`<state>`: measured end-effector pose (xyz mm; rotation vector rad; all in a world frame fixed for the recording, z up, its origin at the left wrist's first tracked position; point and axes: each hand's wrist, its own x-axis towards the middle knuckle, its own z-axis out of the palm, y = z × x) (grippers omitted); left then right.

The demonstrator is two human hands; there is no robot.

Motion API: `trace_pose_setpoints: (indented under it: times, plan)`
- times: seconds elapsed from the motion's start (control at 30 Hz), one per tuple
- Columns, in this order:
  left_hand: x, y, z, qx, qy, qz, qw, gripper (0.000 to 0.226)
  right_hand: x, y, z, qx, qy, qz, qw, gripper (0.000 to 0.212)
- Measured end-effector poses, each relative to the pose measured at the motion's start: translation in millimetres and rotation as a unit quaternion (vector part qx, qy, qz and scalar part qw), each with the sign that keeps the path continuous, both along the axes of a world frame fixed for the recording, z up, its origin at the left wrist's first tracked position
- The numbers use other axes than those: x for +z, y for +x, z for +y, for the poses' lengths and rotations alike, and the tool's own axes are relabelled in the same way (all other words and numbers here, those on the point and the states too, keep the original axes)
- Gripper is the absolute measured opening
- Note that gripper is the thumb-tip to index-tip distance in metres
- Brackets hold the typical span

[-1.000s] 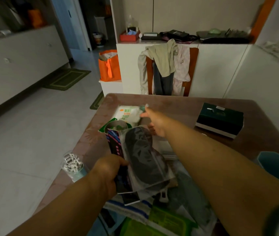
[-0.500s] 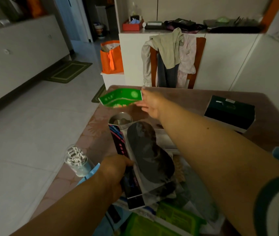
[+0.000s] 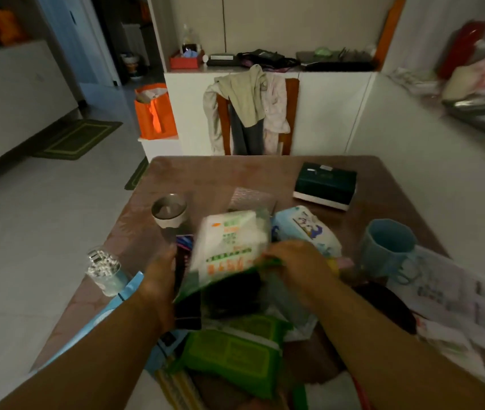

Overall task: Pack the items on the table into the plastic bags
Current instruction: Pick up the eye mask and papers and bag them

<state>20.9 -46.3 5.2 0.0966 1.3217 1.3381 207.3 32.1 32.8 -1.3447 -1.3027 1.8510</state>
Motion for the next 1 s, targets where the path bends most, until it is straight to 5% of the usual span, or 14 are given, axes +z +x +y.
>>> trace_pose_setpoints:
  times: [0.2, 0.3, 0.37, 0.5, 0.6, 0.67, 1.0]
  plan:
    - [8, 29, -5, -0.157, -0.061, 0.085, 0.982, 0.039, -15, 25, -28, 0.124, 0.142, -0.165, 0.968, 0.022]
    - [16, 30, -8, -0.141, -0.038, 0.117, 0.982, 0.034, -5, 37, -12, 0.071, 0.193, -0.159, 0.966, 0.015]
    - [21, 27, -10, -0.110, 0.010, 0.119, 0.987, 0.019, -13, 45, 6, 0.049, 0.221, -0.242, 0.943, 0.017]
    - [30, 22, -15, -0.068, 0.071, 0.088, 0.991, 0.014, -35, 48, 14, 0.238, 0.260, -0.513, 0.783, 0.028]
    - [31, 22, -22, -0.065, 0.089, 0.077, 0.991, 0.015, -46, 37, 5, 0.301, 0.290, -0.598, 0.684, 0.037]
    - [31, 22, -27, -0.066, 0.087, 0.067, 0.992, 0.015, -53, 30, 8, 0.311, 0.281, -0.632, 0.652, 0.053]
    - [23, 11, -39, -0.040, 0.089, 0.043, 0.994, 0.015, -78, -3, 24, 0.223, 0.131, -0.624, 0.737, 0.101]
